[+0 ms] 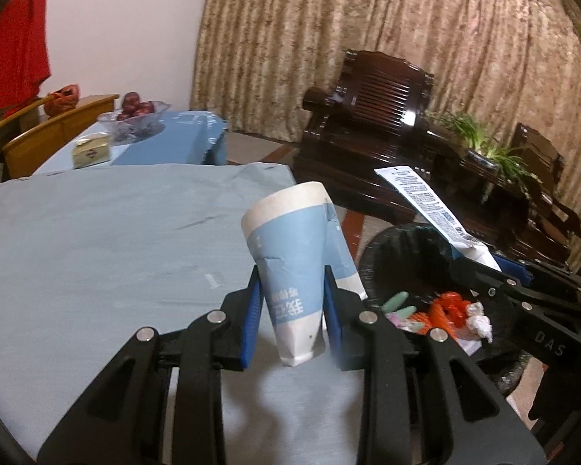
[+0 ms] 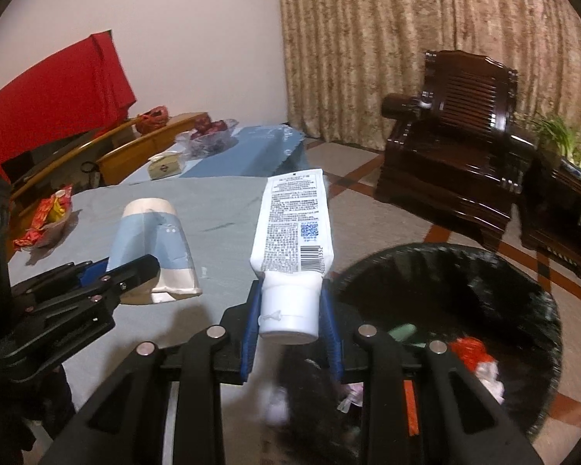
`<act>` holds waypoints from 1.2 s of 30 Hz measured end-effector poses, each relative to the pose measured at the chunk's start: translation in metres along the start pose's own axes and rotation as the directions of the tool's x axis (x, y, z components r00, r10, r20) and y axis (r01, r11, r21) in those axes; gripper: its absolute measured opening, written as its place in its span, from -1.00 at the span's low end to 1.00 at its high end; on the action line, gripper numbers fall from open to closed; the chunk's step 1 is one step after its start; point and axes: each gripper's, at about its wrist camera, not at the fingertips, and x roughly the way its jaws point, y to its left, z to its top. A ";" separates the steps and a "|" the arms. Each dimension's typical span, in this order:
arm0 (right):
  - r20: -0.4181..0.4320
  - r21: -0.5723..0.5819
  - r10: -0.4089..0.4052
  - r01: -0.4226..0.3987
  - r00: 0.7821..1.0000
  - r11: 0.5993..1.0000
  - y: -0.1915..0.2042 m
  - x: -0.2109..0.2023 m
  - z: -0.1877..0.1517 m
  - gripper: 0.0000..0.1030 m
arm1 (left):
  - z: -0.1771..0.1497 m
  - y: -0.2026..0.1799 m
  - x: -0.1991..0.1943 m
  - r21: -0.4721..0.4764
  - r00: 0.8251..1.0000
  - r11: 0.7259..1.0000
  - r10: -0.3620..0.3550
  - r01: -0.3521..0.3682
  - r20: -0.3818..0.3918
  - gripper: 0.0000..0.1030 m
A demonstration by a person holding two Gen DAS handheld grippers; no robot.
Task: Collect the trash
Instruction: 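Carry the cup and toothpaste tube over the trash bin with both tools, then open both tools to drop the cup and tube into the bin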
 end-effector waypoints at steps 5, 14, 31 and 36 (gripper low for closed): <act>-0.002 0.040 -0.055 0.055 0.998 0.998 -0.031 -0.012 -0.009 -0.43 | -0.001 -0.031 0.013 0.044 0.998 0.998 -0.055 0.055 -0.012 -0.46; -0.011 0.090 -0.141 0.141 0.990 0.986 -0.080 -0.027 -0.021 -0.43 | 0.001 -0.082 0.044 0.115 0.989 0.982 -0.143 0.147 -0.047 -0.45; -0.047 0.152 -0.228 0.233 0.972 0.960 -0.139 -0.024 -0.035 -0.43 | -0.002 -0.143 0.094 0.191 0.974 0.958 -0.197 0.215 -0.110 -0.44; -0.060 0.159 -0.237 0.243 0.970 0.957 -0.149 -0.019 -0.039 -0.43 | -0.006 -0.151 0.107 0.202 0.969 0.953 -0.203 0.228 -0.138 -0.41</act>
